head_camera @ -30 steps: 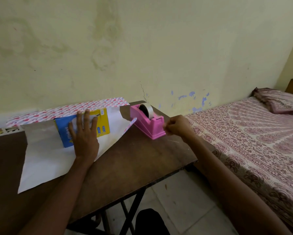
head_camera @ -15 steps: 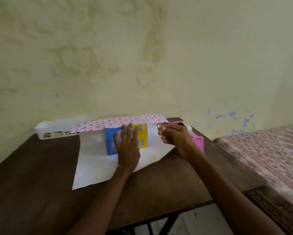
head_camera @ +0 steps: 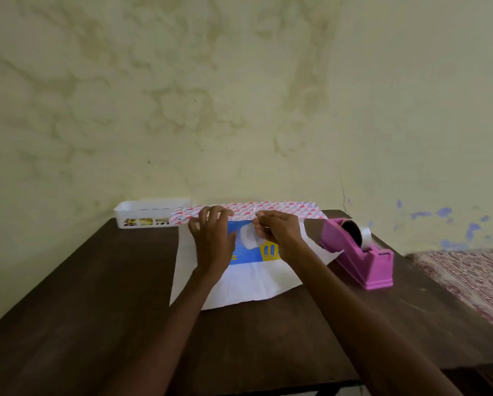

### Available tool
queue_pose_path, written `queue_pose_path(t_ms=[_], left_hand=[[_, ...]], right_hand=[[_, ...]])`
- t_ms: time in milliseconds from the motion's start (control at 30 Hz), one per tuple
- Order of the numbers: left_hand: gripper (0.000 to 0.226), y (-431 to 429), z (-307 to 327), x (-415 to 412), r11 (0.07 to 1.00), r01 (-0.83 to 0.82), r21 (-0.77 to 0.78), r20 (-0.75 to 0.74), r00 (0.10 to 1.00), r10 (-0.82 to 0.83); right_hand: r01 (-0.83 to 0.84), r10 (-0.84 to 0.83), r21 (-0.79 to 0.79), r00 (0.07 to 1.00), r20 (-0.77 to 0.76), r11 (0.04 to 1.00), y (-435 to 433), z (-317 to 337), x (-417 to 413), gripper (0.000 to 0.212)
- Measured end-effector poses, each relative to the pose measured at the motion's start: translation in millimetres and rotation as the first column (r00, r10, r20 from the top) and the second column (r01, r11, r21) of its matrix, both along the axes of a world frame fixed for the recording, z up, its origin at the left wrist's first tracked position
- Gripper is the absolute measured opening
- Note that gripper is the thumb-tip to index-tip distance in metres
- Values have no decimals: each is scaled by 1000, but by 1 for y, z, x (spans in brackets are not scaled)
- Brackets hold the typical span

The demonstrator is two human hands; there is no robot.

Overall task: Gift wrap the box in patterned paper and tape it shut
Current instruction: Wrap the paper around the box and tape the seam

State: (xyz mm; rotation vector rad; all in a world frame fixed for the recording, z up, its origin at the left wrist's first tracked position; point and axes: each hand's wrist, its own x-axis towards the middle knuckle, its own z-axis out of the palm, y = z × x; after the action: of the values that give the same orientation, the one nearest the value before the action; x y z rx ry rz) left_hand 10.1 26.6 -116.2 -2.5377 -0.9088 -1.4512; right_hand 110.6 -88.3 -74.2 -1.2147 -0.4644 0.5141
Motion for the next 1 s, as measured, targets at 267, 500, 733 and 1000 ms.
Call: queue_pose_path(t_ms=[267,500,733,1000], left_hand=[[40,19,-29,1,998,-22,-59,115,993,29],[34,16,-36,8,997,-75,16,249,966,68],[41,16,-39,11,999,-54,6,292,955,50],[36,15,-39,11,998,-50,-41,291,955,59]], right_hand=[[47,-47,-22,999,-16,999,35,-9,-22,11],[108,-104,-59,992,69,992,56,-11,-34,8],[196,-192,-60,979,67,979,70,-15,-39,8],[234,-219,-103,967,133,967,73,-17,-39,17]])
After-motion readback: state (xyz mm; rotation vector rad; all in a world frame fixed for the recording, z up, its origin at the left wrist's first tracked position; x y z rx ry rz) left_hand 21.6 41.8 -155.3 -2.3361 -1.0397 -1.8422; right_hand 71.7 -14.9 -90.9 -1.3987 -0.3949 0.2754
